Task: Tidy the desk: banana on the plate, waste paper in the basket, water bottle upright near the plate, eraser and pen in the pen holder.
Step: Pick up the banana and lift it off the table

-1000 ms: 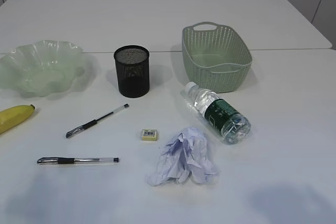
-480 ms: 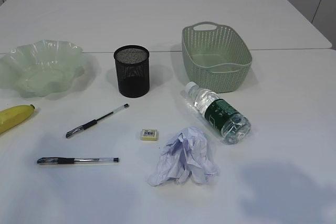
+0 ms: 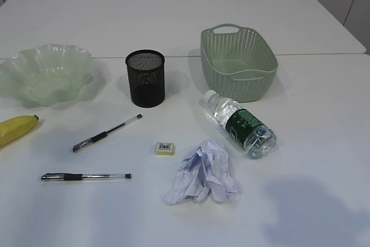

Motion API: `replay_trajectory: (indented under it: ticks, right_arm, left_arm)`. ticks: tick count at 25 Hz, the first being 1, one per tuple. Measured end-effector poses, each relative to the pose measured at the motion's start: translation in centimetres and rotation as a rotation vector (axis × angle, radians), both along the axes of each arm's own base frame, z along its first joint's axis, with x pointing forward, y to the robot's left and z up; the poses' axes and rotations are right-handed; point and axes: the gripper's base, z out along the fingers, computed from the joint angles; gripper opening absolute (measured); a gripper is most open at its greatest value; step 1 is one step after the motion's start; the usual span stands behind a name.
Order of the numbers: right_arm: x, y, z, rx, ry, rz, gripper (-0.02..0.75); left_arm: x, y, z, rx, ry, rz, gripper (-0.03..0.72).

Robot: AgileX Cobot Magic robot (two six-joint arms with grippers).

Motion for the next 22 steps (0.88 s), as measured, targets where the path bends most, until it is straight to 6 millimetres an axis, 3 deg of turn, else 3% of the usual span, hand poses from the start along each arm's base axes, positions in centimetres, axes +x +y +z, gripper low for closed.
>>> replay_trajectory:
  ticks: [8,11,17,22]
  right_arm:
    - [0.0,0.3,0.1,0.043,0.003,0.008,0.461]
    - [-0.1,0.3,0.0,0.042,0.007,0.011,0.461]
    - [0.0,0.4,0.0,0.042,0.015,0.012,0.461]
    - [0.3,0.4,-0.2,0.05,0.032,0.013,0.461]
  left_arm:
    - [4.6,1.8,-3.4,-0.028,0.148,0.09,0.454]
    - [5.7,2.5,-4.6,-0.015,0.193,0.076,0.464]
    - [7.5,2.5,-7.3,-0.01,0.258,0.025,0.557]
    - [8.7,2.4,-10.1,-0.013,0.321,-0.008,0.568]
